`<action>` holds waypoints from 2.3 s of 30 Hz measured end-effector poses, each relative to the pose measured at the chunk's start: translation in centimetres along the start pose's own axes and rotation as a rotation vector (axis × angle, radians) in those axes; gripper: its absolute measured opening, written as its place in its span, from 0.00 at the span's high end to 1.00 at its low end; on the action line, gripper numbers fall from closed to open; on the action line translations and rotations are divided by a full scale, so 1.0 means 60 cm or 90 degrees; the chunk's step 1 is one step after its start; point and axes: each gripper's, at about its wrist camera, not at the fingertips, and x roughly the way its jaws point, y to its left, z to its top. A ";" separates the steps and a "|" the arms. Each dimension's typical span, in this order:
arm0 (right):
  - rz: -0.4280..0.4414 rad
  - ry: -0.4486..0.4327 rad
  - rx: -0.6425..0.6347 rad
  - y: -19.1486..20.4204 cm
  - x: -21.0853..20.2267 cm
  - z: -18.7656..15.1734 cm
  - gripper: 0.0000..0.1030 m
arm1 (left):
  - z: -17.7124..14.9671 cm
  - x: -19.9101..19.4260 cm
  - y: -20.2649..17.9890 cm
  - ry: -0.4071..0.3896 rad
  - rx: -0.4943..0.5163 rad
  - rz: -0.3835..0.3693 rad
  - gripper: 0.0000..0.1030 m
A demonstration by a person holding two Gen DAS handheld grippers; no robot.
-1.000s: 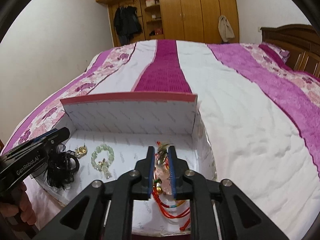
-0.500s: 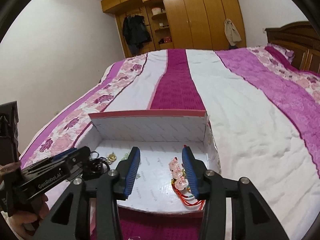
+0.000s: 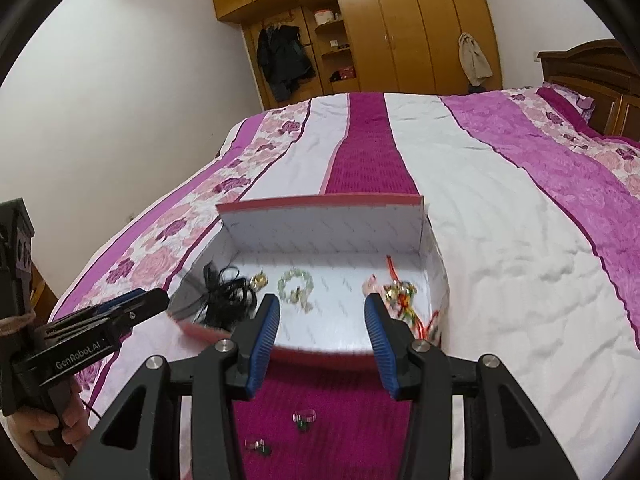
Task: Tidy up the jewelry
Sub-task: 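Grasp a green drop earring with the left gripper while the right moves to the other, then close the right gripper on the second green earring while the left holds its earring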
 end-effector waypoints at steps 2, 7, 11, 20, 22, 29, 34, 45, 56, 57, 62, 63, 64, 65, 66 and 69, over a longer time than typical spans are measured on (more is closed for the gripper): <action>-0.005 0.007 -0.002 -0.002 -0.006 -0.007 0.54 | -0.011 -0.001 -0.007 0.010 0.001 -0.012 0.67; -0.012 0.021 -0.001 -0.011 -0.019 -0.027 0.54 | -0.038 0.004 -0.031 0.047 0.015 -0.041 0.67; -0.015 0.034 -0.003 -0.018 -0.030 -0.044 0.54 | -0.061 0.016 -0.050 0.082 0.025 -0.054 0.67; -0.030 0.059 0.009 -0.048 -0.044 -0.080 0.54 | -0.104 0.041 -0.111 0.134 0.083 -0.061 0.67; -0.032 0.062 0.017 -0.057 -0.046 -0.087 0.54 | -0.110 0.049 -0.122 0.141 0.101 -0.054 0.67; -0.030 0.066 0.056 -0.092 -0.047 -0.098 0.54 | -0.131 0.077 -0.137 0.165 0.142 -0.009 0.72; -0.020 0.062 0.067 -0.100 -0.045 -0.099 0.54 | -0.136 0.081 -0.133 0.163 0.141 0.004 0.86; -0.014 0.074 0.066 -0.092 -0.038 -0.103 0.54 | -0.103 0.039 -0.100 0.103 0.100 0.001 0.96; 0.025 0.124 0.065 -0.044 0.008 -0.118 0.53 | -0.067 0.003 -0.022 0.063 0.031 0.027 0.96; 0.027 0.128 0.063 -0.039 0.013 -0.119 0.53 | -0.067 0.003 -0.018 0.061 0.029 0.028 0.96; 0.042 0.152 0.050 -0.004 0.043 -0.125 0.53 | -0.071 0.004 -0.002 0.060 0.011 0.018 0.96; 0.043 0.155 0.049 0.000 0.048 -0.126 0.53 | -0.072 0.005 -0.002 0.061 0.010 0.014 0.96; 0.043 0.160 0.046 0.007 0.055 -0.128 0.53 | -0.074 0.005 0.000 0.063 0.008 0.010 0.96; 0.041 0.165 0.043 0.013 0.063 -0.129 0.53 | -0.075 0.006 0.000 0.063 0.008 0.007 0.96; 0.038 0.170 0.040 0.020 0.070 -0.130 0.53 | -0.076 0.005 0.000 0.063 0.007 0.004 0.96; 0.026 0.182 0.035 0.032 0.086 -0.132 0.53 | -0.078 0.004 0.004 0.061 0.001 -0.002 0.96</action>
